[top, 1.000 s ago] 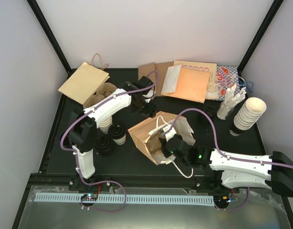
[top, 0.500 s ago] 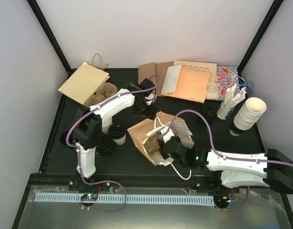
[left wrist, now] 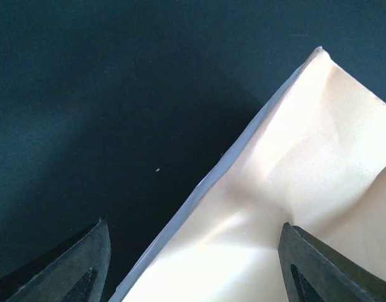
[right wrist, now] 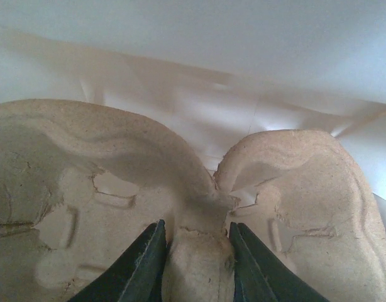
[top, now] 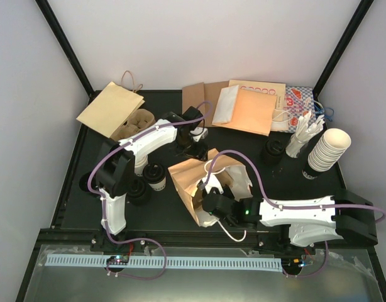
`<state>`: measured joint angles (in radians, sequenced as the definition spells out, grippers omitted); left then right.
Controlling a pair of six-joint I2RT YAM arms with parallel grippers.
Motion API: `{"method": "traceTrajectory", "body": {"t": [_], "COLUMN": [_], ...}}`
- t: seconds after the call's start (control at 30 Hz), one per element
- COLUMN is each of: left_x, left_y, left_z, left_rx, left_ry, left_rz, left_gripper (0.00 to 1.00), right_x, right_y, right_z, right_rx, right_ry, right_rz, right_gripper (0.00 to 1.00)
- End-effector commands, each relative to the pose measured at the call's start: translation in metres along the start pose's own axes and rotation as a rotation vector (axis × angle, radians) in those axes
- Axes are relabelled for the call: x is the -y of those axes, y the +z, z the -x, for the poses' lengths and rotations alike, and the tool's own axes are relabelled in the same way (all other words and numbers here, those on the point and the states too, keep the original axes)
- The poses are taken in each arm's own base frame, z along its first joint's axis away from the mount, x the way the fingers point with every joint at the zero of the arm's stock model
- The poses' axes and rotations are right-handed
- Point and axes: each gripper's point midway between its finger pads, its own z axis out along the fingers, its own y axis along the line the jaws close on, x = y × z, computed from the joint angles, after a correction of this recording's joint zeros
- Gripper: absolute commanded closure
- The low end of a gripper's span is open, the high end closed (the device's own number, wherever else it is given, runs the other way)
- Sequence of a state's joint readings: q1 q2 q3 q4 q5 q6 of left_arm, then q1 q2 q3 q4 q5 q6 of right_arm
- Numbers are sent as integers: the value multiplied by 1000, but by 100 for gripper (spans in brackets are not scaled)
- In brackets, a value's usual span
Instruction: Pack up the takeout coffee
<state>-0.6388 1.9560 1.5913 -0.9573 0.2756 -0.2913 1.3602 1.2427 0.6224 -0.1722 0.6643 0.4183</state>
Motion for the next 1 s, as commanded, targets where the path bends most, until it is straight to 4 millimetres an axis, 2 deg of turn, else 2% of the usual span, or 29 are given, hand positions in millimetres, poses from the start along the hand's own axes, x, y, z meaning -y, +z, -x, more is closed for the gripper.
{"method": "traceTrajectory", "body": {"t": [0.0,0.1,0.3,0.77,0.87,0.97], "left_x": [12,12,12,20,19,19], "left_y": [-4,-5,-8,-8,-16,-36], "left_z": [-7,-8,-9,-15,-12,-4], "left_rx": [-8,-7,1,1,29,93], "left_ry": [23,25,28,40,42,50], "left_rz": [-55,-56,-56,-70,-50,-24], "left_gripper": [25,26,26,26,26,24], "right_x": [6,5,3,-2,0,0], "right_y": [-5,-9,-9,5,4,3], "right_z": [13,22,26,14,15,13], "right_rx": [51,71,45,-53,-63,-66], "right_ry": [33,43,47,48,48,46], "right_rz": [-33,-24,-31,-37,-46,-46], "right_gripper": [70,68,68,69,69,69]}}
